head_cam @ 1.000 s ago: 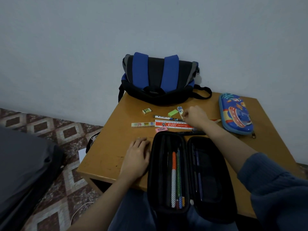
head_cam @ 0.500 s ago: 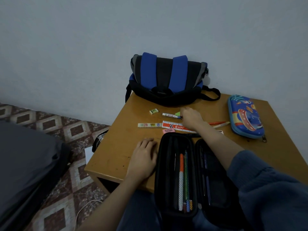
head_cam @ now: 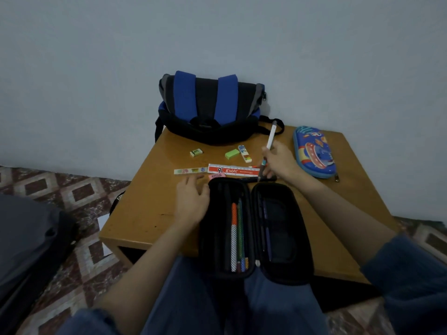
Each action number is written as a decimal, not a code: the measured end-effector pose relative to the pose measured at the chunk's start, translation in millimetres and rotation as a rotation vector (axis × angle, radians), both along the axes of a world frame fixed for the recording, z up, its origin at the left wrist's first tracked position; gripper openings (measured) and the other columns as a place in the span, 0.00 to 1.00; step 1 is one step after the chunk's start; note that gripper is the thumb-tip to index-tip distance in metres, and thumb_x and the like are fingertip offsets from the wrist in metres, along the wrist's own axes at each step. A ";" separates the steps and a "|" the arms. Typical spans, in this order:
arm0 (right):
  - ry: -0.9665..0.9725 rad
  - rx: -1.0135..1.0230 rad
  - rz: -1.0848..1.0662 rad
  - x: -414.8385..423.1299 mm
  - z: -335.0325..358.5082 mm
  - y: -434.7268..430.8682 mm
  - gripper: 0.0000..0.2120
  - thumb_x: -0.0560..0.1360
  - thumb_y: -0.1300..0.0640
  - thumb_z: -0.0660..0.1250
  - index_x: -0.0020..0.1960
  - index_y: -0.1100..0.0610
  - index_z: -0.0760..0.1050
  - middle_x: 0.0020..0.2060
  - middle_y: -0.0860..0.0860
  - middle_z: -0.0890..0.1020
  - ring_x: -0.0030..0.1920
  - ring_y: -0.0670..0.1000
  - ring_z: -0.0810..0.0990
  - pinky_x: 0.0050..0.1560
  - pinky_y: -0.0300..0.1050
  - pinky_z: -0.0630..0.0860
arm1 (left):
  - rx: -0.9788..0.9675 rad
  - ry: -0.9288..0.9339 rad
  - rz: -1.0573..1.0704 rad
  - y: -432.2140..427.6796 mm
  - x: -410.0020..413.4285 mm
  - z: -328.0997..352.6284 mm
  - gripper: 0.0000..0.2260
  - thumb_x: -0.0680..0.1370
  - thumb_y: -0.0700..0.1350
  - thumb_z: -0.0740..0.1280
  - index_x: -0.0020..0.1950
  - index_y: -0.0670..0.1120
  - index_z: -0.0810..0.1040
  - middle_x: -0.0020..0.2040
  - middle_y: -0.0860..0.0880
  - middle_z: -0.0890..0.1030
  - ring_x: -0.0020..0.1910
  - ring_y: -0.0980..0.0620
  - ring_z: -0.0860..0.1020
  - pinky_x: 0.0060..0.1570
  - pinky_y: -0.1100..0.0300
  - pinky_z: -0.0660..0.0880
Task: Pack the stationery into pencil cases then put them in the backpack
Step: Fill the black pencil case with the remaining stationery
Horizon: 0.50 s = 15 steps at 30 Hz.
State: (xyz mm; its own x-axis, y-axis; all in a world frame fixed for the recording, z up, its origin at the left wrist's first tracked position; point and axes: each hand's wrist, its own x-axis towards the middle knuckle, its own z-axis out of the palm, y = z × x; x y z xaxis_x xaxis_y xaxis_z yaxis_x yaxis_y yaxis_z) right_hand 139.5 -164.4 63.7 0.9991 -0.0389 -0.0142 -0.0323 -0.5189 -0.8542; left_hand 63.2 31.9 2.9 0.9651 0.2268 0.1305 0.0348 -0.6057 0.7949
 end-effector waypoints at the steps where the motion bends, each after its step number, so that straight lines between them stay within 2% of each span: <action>1: 0.037 -0.002 0.006 -4.4 -1.1 -7.5 0.07 0.81 0.58 0.55 0.44 0.57 0.66 0.34 0.54 0.79 0.21 0.45 0.75 0.20 0.35 0.71 | 0.057 -0.065 -0.039 -7.9 -3.8 4.4 0.15 0.79 0.44 0.62 0.65 0.44 0.72 0.66 0.47 0.72 0.68 0.50 0.65 0.66 0.58 0.61; 3: 0.116 0.022 0.023 -14.7 -3.9 -24.1 0.07 0.81 0.60 0.56 0.47 0.62 0.70 0.39 0.58 0.80 0.28 0.50 0.76 0.24 0.36 0.75 | 0.155 -0.136 -0.208 -24.5 -12.1 9.7 0.15 0.78 0.47 0.62 0.64 0.46 0.73 0.67 0.49 0.70 0.69 0.52 0.62 0.67 0.60 0.58; 5: 0.178 0.025 0.035 -23.3 -7.5 -37.2 0.09 0.79 0.61 0.59 0.52 0.67 0.73 0.43 0.60 0.79 0.32 0.51 0.77 0.29 0.37 0.78 | 0.253 -0.104 -0.408 -37.4 -18.1 8.2 0.16 0.78 0.49 0.63 0.66 0.48 0.73 0.71 0.51 0.66 0.71 0.52 0.59 0.69 0.60 0.55; 9: 0.207 0.035 0.068 -36.3 -12.3 -46.3 0.04 0.78 0.64 0.60 0.48 0.60 0.74 0.43 0.59 0.76 0.38 0.51 0.78 0.37 0.41 0.81 | 0.366 0.069 -0.639 -47.8 -21.6 -2.9 0.22 0.79 0.53 0.61 0.73 0.52 0.64 0.76 0.53 0.55 0.76 0.52 0.50 0.74 0.55 0.50; 10: 0.199 0.037 0.075 -38.2 -14.1 -48.2 0.04 0.78 0.65 0.61 0.52 0.60 0.73 0.42 0.58 0.76 0.37 0.52 0.78 0.38 0.44 0.81 | 0.377 0.104 -0.666 -48.9 -22.5 -6.9 0.23 0.79 0.54 0.60 0.74 0.53 0.62 0.77 0.53 0.53 0.76 0.52 0.48 0.74 0.54 0.49; 12: 0.171 0.009 0.081 -40.0 -18.7 -51.1 0.21 0.76 0.68 0.63 0.66 0.58 0.62 0.40 0.58 0.76 0.36 0.54 0.80 0.36 0.47 0.82 | 0.377 0.131 -0.685 -48.7 -24.9 -13.9 0.23 0.80 0.55 0.58 0.74 0.53 0.60 0.77 0.53 0.51 0.76 0.52 0.47 0.75 0.52 0.46; 13: 0.163 -0.008 0.084 -40.8 -21.0 -52.0 0.30 0.75 0.70 0.64 0.71 0.54 0.56 0.40 0.59 0.76 0.37 0.57 0.81 0.35 0.47 0.82 | 0.372 0.129 -0.684 -48.0 -25.6 -16.2 0.23 0.80 0.55 0.57 0.74 0.54 0.60 0.77 0.54 0.50 0.76 0.53 0.46 0.75 0.52 0.46; 15: 0.142 -0.013 0.099 -43.8 -23.4 -52.0 0.37 0.73 0.71 0.65 0.73 0.49 0.51 0.42 0.60 0.76 0.37 0.58 0.81 0.35 0.49 0.82 | 0.374 0.114 -0.686 -48.1 -26.6 -18.1 0.23 0.80 0.56 0.56 0.74 0.54 0.59 0.77 0.54 0.50 0.76 0.53 0.45 0.75 0.53 0.44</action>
State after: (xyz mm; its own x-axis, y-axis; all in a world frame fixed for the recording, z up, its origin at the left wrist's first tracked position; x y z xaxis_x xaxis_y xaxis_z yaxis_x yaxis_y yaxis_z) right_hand 95.7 -216.4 40.3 0.9861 0.0588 -0.1556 -0.1002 -0.5363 -0.8380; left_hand 36.7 -16.2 -15.2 0.8857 -0.4634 -0.0274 -0.3742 -0.7478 0.5484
